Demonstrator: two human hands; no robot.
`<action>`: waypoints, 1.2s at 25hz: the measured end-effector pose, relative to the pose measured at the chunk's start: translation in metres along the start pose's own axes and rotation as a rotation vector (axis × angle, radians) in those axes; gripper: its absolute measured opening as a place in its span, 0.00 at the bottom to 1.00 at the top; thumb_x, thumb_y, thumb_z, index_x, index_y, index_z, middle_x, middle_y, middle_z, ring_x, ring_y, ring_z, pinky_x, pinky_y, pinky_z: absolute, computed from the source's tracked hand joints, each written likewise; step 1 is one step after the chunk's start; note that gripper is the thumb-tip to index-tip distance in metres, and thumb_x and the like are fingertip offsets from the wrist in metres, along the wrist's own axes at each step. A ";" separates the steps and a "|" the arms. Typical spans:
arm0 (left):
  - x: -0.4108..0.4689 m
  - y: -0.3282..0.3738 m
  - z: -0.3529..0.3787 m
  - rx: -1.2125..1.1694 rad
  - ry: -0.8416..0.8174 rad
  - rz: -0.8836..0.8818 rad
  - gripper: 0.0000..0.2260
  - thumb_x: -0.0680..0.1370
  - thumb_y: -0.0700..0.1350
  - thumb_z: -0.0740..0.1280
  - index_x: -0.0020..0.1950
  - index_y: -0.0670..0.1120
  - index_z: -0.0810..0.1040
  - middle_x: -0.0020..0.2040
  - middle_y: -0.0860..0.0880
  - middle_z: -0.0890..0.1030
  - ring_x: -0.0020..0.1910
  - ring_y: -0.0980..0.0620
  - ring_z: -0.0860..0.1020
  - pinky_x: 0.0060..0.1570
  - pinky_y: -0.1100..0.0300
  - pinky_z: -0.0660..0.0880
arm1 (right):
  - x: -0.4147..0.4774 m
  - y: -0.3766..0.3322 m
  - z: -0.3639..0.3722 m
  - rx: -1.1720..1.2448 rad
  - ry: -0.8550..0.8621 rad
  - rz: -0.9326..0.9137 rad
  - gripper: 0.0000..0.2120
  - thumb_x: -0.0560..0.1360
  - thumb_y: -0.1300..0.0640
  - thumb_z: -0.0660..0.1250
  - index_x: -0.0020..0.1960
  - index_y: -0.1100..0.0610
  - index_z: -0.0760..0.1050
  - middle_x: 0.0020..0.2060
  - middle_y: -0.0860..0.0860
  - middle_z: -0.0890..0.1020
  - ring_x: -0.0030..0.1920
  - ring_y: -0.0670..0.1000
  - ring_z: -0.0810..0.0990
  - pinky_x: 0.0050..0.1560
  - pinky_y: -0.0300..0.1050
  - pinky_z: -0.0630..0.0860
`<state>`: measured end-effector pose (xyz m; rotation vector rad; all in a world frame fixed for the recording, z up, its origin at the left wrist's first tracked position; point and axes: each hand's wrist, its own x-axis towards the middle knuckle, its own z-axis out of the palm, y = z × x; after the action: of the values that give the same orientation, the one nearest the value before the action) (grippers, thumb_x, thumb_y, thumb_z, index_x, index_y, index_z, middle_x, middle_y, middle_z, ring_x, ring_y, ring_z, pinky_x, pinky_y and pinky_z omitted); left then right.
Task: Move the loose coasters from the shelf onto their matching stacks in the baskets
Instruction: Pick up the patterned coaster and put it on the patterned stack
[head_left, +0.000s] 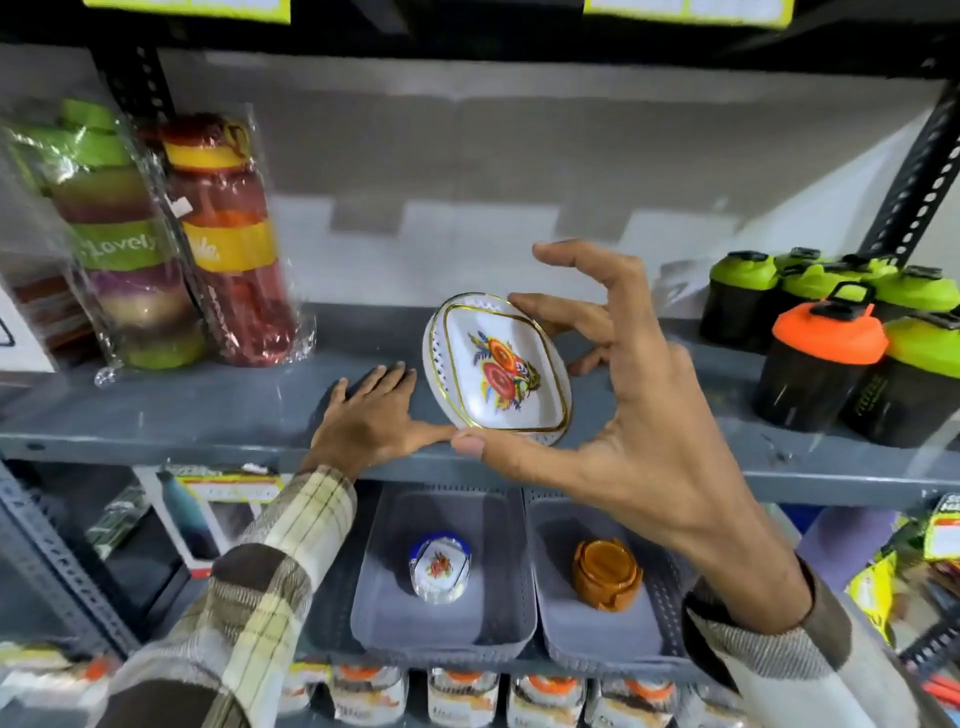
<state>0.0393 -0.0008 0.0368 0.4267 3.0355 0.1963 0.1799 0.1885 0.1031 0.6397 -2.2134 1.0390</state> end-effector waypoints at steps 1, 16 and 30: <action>0.002 0.000 0.001 -0.061 0.047 0.034 0.35 0.82 0.60 0.58 0.82 0.45 0.52 0.84 0.47 0.49 0.82 0.47 0.46 0.79 0.48 0.45 | -0.006 0.004 0.005 0.033 -0.035 0.027 0.47 0.60 0.42 0.84 0.71 0.47 0.63 0.60 0.41 0.82 0.65 0.41 0.79 0.55 0.29 0.73; 0.050 -0.017 0.027 -0.065 0.097 -0.042 0.61 0.58 0.86 0.52 0.83 0.50 0.54 0.84 0.54 0.51 0.82 0.54 0.48 0.78 0.40 0.44 | -0.111 0.183 0.167 -0.108 -0.625 0.514 0.35 0.62 0.32 0.77 0.65 0.41 0.71 0.58 0.45 0.79 0.59 0.46 0.74 0.64 0.43 0.76; 0.054 -0.019 0.032 -0.078 0.148 -0.021 0.62 0.56 0.87 0.51 0.82 0.50 0.57 0.83 0.55 0.54 0.81 0.55 0.50 0.78 0.41 0.45 | -0.130 0.287 0.275 -0.400 -0.835 0.469 0.36 0.71 0.33 0.69 0.72 0.51 0.70 0.71 0.52 0.72 0.71 0.55 0.70 0.73 0.57 0.71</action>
<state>-0.0149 0.0003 0.0003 0.3902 3.1617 0.3588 0.0005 0.1550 -0.2729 0.4098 -3.3020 0.5148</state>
